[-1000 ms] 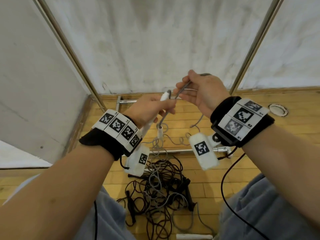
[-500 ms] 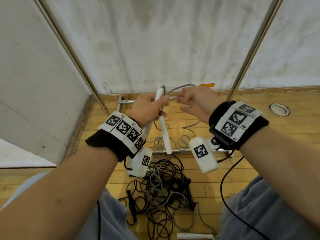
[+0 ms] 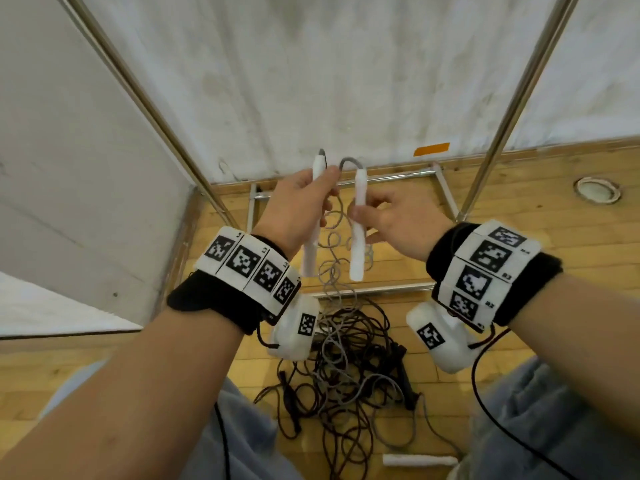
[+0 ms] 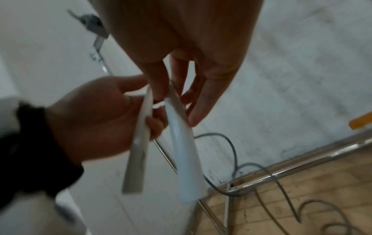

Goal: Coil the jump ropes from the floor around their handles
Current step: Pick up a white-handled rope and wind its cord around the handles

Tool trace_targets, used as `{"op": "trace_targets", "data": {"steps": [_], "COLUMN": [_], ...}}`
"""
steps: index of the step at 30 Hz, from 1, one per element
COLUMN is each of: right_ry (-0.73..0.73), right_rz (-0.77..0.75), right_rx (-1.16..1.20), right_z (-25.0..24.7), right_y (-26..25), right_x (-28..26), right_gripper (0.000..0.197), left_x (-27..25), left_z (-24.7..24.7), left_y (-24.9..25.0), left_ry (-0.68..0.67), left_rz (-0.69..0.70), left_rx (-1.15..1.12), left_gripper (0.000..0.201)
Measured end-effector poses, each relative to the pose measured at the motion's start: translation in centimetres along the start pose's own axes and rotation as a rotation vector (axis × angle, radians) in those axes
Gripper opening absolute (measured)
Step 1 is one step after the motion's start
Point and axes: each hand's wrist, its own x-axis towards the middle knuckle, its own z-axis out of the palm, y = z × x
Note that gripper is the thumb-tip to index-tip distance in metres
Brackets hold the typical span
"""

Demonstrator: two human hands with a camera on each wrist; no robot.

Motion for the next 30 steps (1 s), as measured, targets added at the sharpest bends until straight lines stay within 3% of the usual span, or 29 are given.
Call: {"op": "trace_targets", "data": {"steps": [1, 3, 7, 10, 12, 14, 15, 16, 19, 21, 23, 25, 30], "right_ry": [0.032, 0.055, 0.060, 0.050, 0.202, 0.421, 0.423, 0.330, -0.081, -0.181, -0.180, -0.132, 0.093], "right_rz": [0.030, 0.061, 0.040, 0.005, -0.073, -0.201, -0.225, -0.204, -0.054, -0.061, -0.041, -0.030, -0.079], "right_rx": [0.096, 0.206, 0.205, 0.105, -0.215, -0.310, -0.245, -0.170, -0.137, -0.102, -0.037, 0.002, 0.117], "right_z": [-0.3, -0.6, -0.3, -0.1, -0.6, -1.3, -1.6, -2.0, -1.9, -1.5, -1.4, -1.7, -3.1], "right_y": [-0.3, -0.4, -0.6, -1.0, -0.9, -1.1, -1.3, -1.3, -1.2, -1.0, -0.9, -1.0, -1.6], "right_x": [0.0, 0.2, 0.2, 0.2, 0.5, 0.8, 1.0, 1.4, 1.6, 1.5, 1.7, 2.2, 2.7], "right_gripper": [0.008, 0.014, 0.015, 0.023, 0.040, 0.035, 0.027, 0.023, 0.039, 0.050, 0.050, 0.039, 0.025], "left_x": [-0.2, -0.5, -1.2, -1.4, -1.3, -1.3, -1.3, -1.4, -1.6, -1.7, -1.5, -1.3, -1.4], "left_z": [-0.1, -0.2, -0.3, -0.7, -1.1, -1.4, -1.6, -1.8, -2.0, -2.0, -2.1, -2.2, -3.3], "left_y": [-0.1, -0.4, -0.2, 0.0, 0.0, 0.1, 0.2, 0.3, 0.5, 0.3, 0.0, -0.1, -0.3], "left_ry": [-0.046, -0.157, -0.311, -0.340, -0.350, -0.375, -0.391, -0.409, -0.445, -0.435, -0.395, -0.343, -0.276], "left_rz": [0.005, 0.021, 0.077, 0.134, 0.140, 0.135, 0.132, 0.132, 0.154, 0.172, 0.158, 0.141, 0.136], "left_rx": [0.098, 0.272, 0.407, 0.510, 0.580, 0.616, 0.628, 0.638, 0.686, 0.755, 0.788, 0.782, 0.743], "left_gripper": [0.004, 0.018, 0.012, 0.006, 0.003, 0.008, 0.008, 0.007, 0.004, 0.008, 0.011, 0.012, 0.011]}}
